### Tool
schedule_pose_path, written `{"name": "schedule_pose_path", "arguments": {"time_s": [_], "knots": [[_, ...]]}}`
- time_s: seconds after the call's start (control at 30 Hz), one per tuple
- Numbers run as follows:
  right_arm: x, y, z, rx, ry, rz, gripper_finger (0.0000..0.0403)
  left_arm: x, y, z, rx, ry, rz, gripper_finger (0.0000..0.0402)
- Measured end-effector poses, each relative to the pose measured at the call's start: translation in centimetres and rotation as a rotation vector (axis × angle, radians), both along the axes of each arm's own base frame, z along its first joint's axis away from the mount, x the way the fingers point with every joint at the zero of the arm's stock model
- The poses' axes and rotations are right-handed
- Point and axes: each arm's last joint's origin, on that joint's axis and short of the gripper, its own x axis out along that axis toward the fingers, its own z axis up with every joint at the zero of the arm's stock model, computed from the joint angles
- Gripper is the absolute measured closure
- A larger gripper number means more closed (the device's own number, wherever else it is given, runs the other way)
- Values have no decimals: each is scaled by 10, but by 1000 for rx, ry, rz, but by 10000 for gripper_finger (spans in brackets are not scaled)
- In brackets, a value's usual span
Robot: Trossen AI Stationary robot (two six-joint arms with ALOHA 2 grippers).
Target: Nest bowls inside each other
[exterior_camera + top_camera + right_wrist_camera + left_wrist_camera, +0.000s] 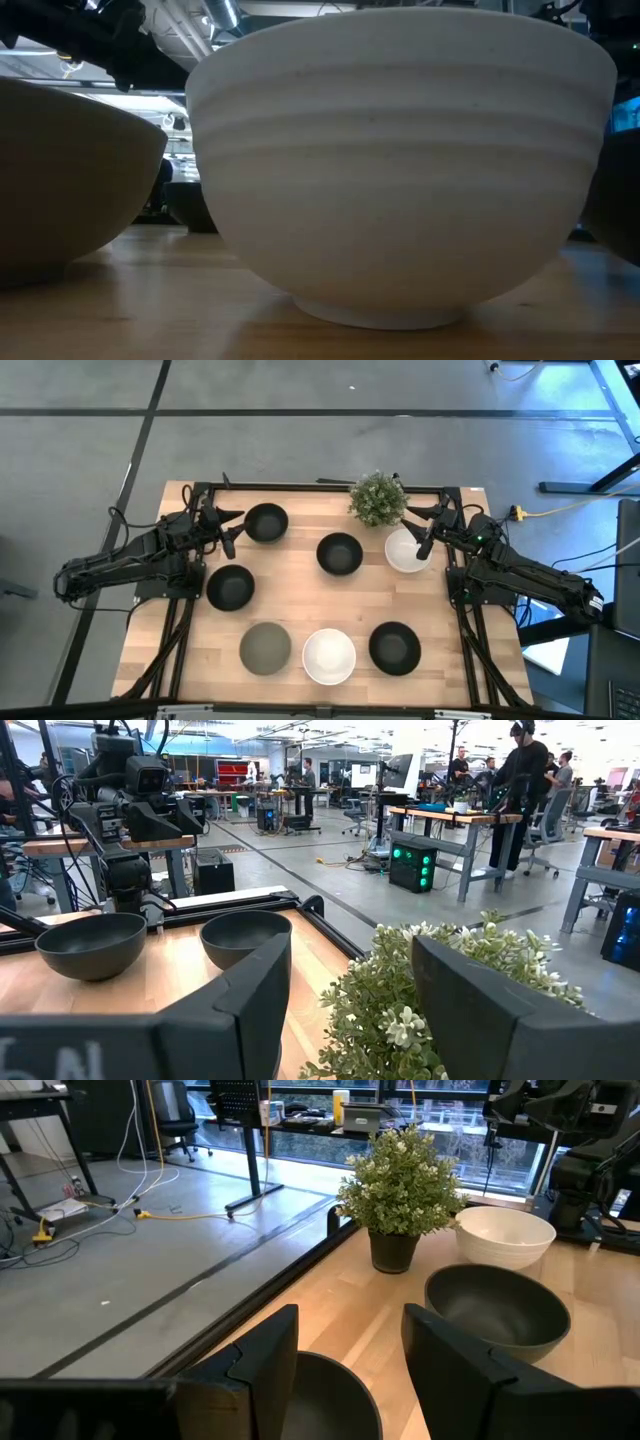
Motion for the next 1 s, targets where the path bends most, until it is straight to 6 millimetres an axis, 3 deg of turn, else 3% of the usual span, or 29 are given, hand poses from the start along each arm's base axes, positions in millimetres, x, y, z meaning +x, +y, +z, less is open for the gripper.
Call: {"name": "schedule_pose_path", "arguments": {"time_s": [1.0], "knots": [[0,0,0,22,-12,20,193,0,0,0,0,0,0,227]]}}
